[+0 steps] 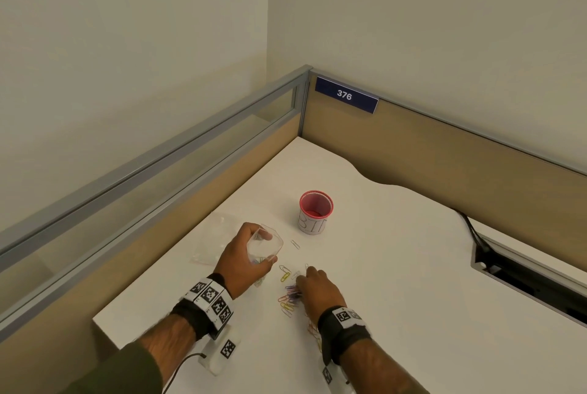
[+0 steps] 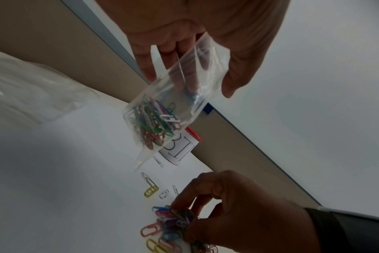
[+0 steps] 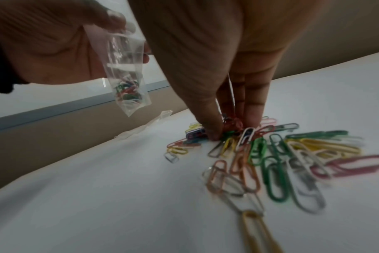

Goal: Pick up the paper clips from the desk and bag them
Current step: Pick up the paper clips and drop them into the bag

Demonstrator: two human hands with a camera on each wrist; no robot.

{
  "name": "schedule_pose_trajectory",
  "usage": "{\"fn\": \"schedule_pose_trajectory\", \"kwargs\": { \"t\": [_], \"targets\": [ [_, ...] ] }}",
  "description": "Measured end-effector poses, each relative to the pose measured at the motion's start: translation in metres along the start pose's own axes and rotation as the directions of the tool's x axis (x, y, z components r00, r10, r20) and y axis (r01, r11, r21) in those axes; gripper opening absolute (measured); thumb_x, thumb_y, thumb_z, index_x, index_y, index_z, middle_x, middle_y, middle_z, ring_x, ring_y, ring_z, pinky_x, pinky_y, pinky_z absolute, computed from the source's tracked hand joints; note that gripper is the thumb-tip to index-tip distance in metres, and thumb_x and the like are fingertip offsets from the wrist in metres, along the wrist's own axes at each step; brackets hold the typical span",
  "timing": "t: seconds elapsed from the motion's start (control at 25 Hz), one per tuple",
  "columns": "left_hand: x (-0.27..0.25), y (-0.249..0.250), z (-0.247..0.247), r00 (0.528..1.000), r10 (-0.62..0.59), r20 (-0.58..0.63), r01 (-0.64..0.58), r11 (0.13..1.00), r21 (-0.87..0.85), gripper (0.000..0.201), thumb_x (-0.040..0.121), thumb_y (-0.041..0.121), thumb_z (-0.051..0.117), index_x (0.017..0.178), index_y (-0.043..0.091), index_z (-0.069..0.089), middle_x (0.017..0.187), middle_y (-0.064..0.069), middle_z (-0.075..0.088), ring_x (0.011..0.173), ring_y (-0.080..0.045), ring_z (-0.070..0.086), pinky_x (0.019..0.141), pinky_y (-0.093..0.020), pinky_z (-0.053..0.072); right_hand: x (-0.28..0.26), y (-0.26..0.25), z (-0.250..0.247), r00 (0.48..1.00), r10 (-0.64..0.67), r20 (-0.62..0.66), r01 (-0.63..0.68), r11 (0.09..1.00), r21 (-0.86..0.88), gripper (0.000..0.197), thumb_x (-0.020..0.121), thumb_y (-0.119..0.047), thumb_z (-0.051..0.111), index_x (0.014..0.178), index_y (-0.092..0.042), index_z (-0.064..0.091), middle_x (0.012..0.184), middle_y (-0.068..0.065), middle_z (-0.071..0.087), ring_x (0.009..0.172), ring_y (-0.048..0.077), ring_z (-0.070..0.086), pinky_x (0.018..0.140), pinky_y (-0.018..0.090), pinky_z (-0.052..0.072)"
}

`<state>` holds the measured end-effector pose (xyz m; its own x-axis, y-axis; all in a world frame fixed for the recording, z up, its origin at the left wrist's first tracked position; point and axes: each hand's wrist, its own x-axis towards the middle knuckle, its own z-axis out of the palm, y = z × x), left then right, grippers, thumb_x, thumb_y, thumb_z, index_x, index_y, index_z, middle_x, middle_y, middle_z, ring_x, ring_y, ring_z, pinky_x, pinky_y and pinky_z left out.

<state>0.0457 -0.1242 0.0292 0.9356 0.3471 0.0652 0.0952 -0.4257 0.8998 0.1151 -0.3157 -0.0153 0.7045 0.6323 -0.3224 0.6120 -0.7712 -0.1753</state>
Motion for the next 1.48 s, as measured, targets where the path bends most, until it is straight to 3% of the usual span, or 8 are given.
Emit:
{"fn": "schedule_pose_trajectory", "kwargs": {
  "t": [0.16,0.36,0.48,0.6,0.88,1.04,1.24,1.48],
  "targets": [
    [0.001,-0.003,-0.004,1.0,0.006,0.004,-0.006,1.0,-0.012,0.049,0.075,0.022,0.082,0.112,0.026,0.049,0.12,0.005,0.06,0.12,-0.018,0.056,0.088,-0.012,0.046,0.002,0.007,-0.004,0.998,0.065,-0.022,-0.064,0.998,0.02,0.02,0.093,-0.014,0.049,0.111,-0.007,0.056,0.116,0.015,0.055,0.104,0.029,0.057,0.086,0.034,0.048],
    [0.003,-0.002,-0.003,1.0,0.002,-0.003,-0.002,1.0,-0.027,0.048,0.075,0.021,0.082,0.111,0.025,0.05,0.119,0.006,0.06,0.119,-0.017,0.056,0.089,-0.015,0.046,0.001,0.027,-0.031,0.966,0.239,-0.095,-0.198,0.928,0.316,0.014,0.086,-0.01,0.059,0.095,-0.009,0.07,0.103,0.009,0.069,0.095,0.025,0.064,0.084,0.032,0.053],
    [0.004,0.002,-0.001,1.0,0.007,0.0,-0.007,0.999,-0.035,0.047,0.075,0.02,0.081,0.11,0.025,0.05,0.118,0.006,0.061,0.119,-0.017,0.057,0.093,-0.022,0.048,-0.009,0.031,-0.062,0.952,0.265,-0.154,-0.147,0.836,0.528,0.005,0.081,-0.007,0.07,0.085,-0.008,0.072,0.086,0.007,0.071,0.075,0.019,0.065,0.076,0.032,0.056],
    [0.005,0.005,0.001,1.0,0.009,0.007,-0.009,0.999,-0.04,0.046,0.075,0.019,0.081,0.11,0.024,0.051,0.117,0.007,0.061,0.118,-0.016,0.057,0.1,-0.032,0.049,-0.022,0.02,-0.103,0.94,0.246,-0.237,-0.028,0.746,0.666,0.005,0.079,-0.005,0.073,0.083,-0.006,0.072,0.077,0.006,0.071,0.062,0.013,0.063,0.062,0.02,0.054],
    [0.009,0.014,0.005,1.0,0.017,0.021,-0.016,0.998,-0.054,0.047,0.075,0.017,0.081,0.109,0.026,0.049,0.114,0.009,0.062,0.114,-0.015,0.059,0.096,-0.032,0.053,-0.021,-0.033,-0.16,0.945,0.02,-0.327,0.159,0.844,0.512,0.013,0.084,-0.014,0.071,0.097,-0.013,0.072,0.086,-0.005,0.067,0.074,0.006,0.061,0.074,0.015,0.049],
    [0.01,0.019,0.007,1.0,0.003,0.024,-0.002,0.999,-0.038,0.051,0.076,0.018,0.081,0.111,0.03,0.045,0.108,0.014,0.059,0.106,-0.016,0.061,0.089,-0.031,0.055,-0.01,-0.057,-0.16,0.95,-0.02,-0.31,0.159,0.889,0.429,0.015,0.087,-0.015,0.066,0.101,-0.012,0.07,0.099,0.001,0.07,0.086,0.014,0.063,0.085,0.025,0.054],
    [0.01,0.025,0.011,0.999,-0.019,0.037,0.02,1.0,-0.014,0.052,0.079,0.019,0.079,0.114,0.029,0.042,0.11,0.006,0.06,0.1,-0.014,0.061,0.074,-0.014,0.049,-0.005,-0.065,-0.155,0.954,-0.015,-0.301,0.15,0.89,0.431,0.017,0.089,-0.017,0.066,0.104,-0.012,0.069,0.101,0.002,0.07,0.086,0.015,0.065,0.082,0.027,0.057],
    [0.01,0.016,0.008,0.999,0.027,0.024,-0.026,0.999,-0.033,0.046,0.077,0.019,0.079,0.111,0.024,0.049,0.115,0.008,0.061,0.116,-0.015,0.057,0.088,-0.017,0.045,-0.012,-0.022,-0.156,0.906,0.124,-0.405,0.149,0.801,0.58,0.013,0.088,-0.006,0.06,0.092,-0.012,0.07,0.081,-0.005,0.066,0.067,0.005,0.063,0.067,0.015,0.051]
  ]
}}
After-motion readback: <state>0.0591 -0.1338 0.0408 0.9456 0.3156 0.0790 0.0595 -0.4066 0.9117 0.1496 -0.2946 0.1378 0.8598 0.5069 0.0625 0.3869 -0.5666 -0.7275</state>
